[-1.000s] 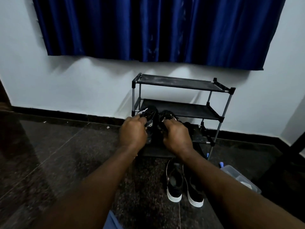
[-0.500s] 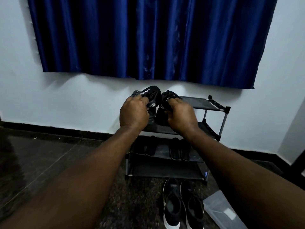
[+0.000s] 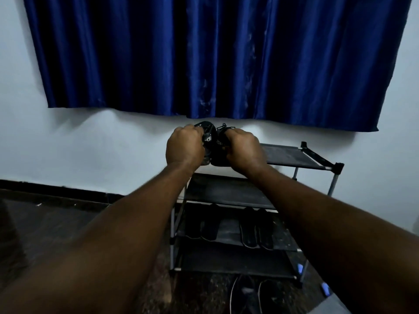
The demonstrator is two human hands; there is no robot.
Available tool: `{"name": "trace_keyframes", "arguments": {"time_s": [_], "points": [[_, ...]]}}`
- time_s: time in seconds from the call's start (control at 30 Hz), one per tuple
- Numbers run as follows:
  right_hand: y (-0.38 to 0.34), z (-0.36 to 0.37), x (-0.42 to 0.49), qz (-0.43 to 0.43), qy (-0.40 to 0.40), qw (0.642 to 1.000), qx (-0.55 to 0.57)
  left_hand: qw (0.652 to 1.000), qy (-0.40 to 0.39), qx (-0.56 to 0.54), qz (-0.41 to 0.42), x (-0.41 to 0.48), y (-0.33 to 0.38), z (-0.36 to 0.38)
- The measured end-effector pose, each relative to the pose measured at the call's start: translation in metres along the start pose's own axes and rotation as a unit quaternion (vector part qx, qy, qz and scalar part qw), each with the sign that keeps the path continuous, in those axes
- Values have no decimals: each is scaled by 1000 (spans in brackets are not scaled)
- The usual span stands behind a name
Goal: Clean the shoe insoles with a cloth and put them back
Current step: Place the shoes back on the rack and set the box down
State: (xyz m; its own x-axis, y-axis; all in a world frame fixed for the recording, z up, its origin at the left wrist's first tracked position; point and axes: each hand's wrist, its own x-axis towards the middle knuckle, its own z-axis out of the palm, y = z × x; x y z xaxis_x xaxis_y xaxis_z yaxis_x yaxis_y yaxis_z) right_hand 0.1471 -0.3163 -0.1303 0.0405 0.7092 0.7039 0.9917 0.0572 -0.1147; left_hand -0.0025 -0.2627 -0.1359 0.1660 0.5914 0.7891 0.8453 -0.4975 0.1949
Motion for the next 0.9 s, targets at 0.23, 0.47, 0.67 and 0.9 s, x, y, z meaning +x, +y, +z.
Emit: {"name": "trace_keyframes", "arguments": {"time_s": [0.23, 0.47, 0.67, 0.9], "points": [[39, 49, 49, 62, 19, 998, 23, 999, -19, 27, 8, 50, -13, 56], [56, 76, 74, 61, 24, 997, 43, 997, -26, 69, 33, 69, -21, 84], [59, 78, 65, 70, 14, 994, 84, 994, -21, 104, 30, 64, -18, 90], [50, 56, 49, 71, -30, 992, 96, 995, -60, 68, 29, 54, -16, 76]]}}
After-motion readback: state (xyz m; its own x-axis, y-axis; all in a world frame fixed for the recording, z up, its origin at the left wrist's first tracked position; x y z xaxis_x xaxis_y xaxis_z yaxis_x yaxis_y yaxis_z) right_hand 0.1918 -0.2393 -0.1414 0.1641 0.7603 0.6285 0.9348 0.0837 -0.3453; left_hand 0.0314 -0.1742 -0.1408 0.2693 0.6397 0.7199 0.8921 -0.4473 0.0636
